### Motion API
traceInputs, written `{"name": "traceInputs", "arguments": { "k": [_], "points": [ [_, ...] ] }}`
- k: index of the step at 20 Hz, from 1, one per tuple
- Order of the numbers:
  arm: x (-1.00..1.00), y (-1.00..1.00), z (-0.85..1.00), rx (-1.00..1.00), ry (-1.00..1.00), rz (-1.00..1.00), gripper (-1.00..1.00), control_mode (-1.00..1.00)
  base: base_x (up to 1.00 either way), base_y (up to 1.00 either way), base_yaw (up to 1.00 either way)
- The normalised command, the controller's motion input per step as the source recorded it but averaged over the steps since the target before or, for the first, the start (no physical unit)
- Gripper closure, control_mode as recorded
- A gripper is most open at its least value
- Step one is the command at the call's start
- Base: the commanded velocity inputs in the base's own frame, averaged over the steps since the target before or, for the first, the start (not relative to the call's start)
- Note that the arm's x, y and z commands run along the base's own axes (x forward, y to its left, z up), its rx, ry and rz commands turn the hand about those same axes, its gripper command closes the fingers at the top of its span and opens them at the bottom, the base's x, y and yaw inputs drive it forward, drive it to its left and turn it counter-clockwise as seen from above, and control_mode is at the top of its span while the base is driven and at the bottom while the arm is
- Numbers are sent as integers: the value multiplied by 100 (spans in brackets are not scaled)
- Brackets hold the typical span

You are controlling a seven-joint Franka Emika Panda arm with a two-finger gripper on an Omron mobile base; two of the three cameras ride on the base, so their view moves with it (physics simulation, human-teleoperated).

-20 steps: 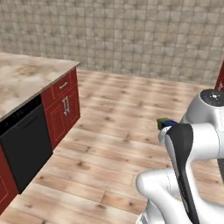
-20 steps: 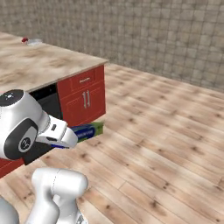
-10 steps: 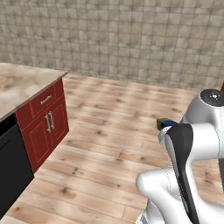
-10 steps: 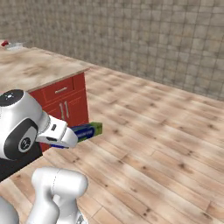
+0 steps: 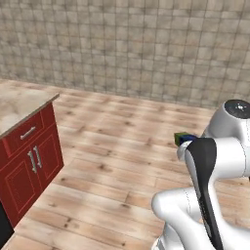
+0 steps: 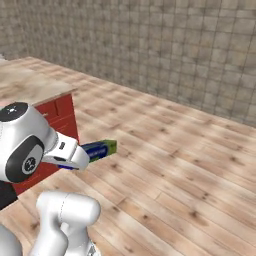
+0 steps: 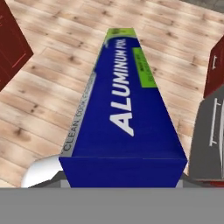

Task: Retrieve the tupperware and aluminum foil from the cabinet and place them on the dining counter near the plate with tomato and onion to prepare for storing leftovers.

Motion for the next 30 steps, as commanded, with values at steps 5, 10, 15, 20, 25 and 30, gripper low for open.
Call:
{"name": "traceInputs", "arguments": {
  "k": [5, 10, 15, 20, 25, 30],
  "points": [
    [0, 0, 0, 0, 0, 0, 100, 100, 100, 0, 10],
    [0, 0, 0, 0, 0, 0, 100, 100, 100, 0, 14],
    [0, 0, 0, 0, 0, 0, 100, 100, 100, 0, 15],
    [0, 0, 0, 0, 0, 0, 100, 100, 100, -1, 17],
    [0, 0, 0, 0, 0, 0, 100, 100, 100, -9, 23],
    [0, 0, 0, 0, 0, 0, 100, 100, 100, -27, 38]
  ]
}}
